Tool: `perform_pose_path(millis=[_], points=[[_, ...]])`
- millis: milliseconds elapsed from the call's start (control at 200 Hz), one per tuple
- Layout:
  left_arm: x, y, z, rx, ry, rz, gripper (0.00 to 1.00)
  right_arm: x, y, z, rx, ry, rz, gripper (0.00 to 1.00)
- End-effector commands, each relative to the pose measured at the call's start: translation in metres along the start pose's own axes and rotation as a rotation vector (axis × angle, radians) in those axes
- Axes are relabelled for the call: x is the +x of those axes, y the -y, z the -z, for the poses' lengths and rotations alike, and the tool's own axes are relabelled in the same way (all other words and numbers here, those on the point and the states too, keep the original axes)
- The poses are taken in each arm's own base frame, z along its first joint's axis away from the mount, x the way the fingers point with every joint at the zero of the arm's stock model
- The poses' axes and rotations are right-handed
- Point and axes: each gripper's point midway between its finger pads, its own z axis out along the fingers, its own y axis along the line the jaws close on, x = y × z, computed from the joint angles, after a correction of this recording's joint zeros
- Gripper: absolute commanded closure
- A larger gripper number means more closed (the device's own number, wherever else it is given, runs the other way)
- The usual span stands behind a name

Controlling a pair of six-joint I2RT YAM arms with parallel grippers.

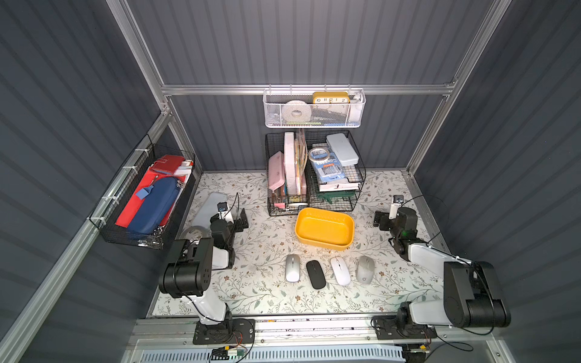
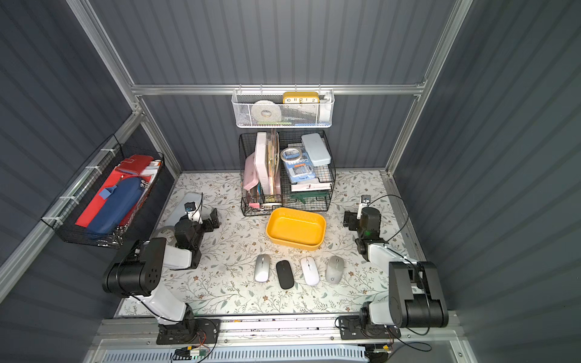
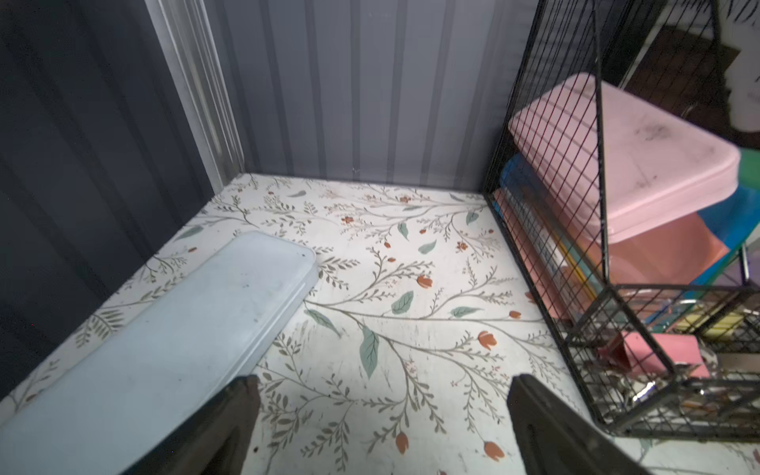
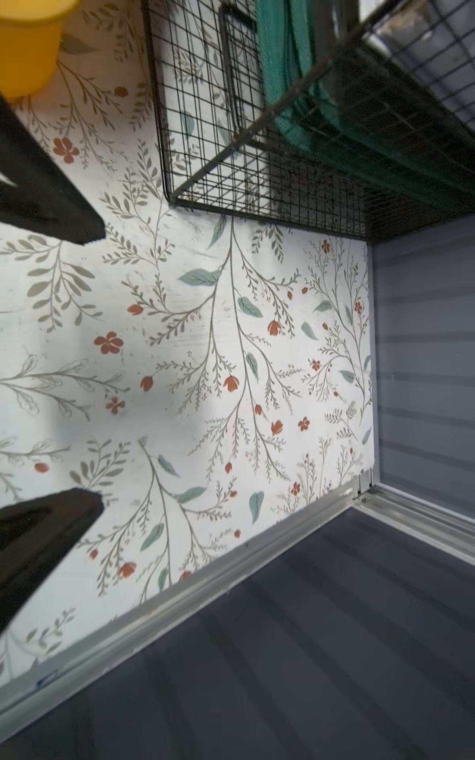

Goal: Take out the mouse from the storage box
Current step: Reset both arms

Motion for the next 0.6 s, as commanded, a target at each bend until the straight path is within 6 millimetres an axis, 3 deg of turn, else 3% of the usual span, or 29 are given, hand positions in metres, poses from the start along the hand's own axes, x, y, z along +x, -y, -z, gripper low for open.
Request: perform_pose_path(millis=[0,150,200,280,410,590], points=[[-0.038,-0.005,0.000,-0.025,0.147,0.023,0.01,-0.022,-0.016,-0.006,-0.102,0.097,-0.028,0.01],[-0.035,-0.003,-0.005,-0.012,0.117,0.012,0.01,-0.017,-0.017,-0.006,-0.113,0.181,-0.030,0.01],[-0.034,-0.002,-0.009,-0.005,0.105,-0.002,0.01,-0.004,-0.009,-0.003,-0.075,0.159,-0.051,0.01],[-0.033,-0.001,-0.009,0.000,0.102,-0.005,0.01,-0.011,-0.010,-0.003,-0.081,0.251,-0.050,0.01],[-0.034,-0.001,-0.009,0.000,0.103,-0.005,0.01,-0.006,-0.010,-0.005,-0.075,0.158,-0.049,0.01],[-0.034,0.000,-0.008,0.005,0.106,-0.004,0.01,-0.009,-0.008,-0.004,-0.067,0.222,-0.054,0.01]])
